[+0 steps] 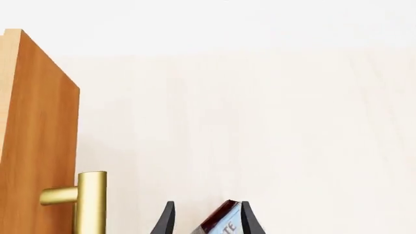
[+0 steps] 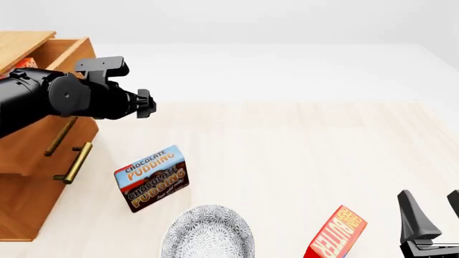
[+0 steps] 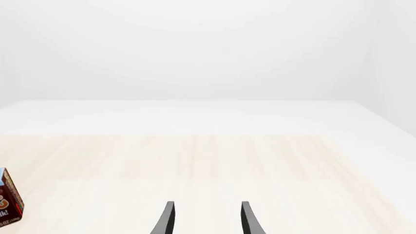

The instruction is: Put the butter at the front in the top drawer of the cabinet and close it.

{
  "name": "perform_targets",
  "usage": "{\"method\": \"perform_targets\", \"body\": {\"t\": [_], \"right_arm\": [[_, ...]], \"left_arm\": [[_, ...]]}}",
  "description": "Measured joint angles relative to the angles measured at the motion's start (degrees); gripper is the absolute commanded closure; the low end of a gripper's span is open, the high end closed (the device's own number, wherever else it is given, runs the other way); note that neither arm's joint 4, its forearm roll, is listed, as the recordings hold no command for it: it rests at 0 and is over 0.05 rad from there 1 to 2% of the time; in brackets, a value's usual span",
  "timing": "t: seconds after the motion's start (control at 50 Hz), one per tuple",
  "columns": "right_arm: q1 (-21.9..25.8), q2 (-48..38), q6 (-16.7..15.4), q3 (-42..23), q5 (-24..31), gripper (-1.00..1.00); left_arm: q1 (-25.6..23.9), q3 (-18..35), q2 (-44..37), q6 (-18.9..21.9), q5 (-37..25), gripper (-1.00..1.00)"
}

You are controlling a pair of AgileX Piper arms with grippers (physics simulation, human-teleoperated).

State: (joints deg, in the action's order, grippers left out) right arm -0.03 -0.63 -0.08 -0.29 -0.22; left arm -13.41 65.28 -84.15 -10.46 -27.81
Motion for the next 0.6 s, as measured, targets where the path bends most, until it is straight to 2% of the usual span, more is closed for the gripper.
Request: {"method": "perform_targets", "body": {"t": [0.22,0.6], "right_arm": [[0.0,0.0,0.0,0.0,0.0,-1.00],[0.0,0.0,0.0,0.0,0.0,-1.00]], "left_arm": [[2.5,-1.5,1.8,0.5,-0.2,-1.00],[7.3,-0.9,3.5,1.3,-1.9,-1.00]]}}
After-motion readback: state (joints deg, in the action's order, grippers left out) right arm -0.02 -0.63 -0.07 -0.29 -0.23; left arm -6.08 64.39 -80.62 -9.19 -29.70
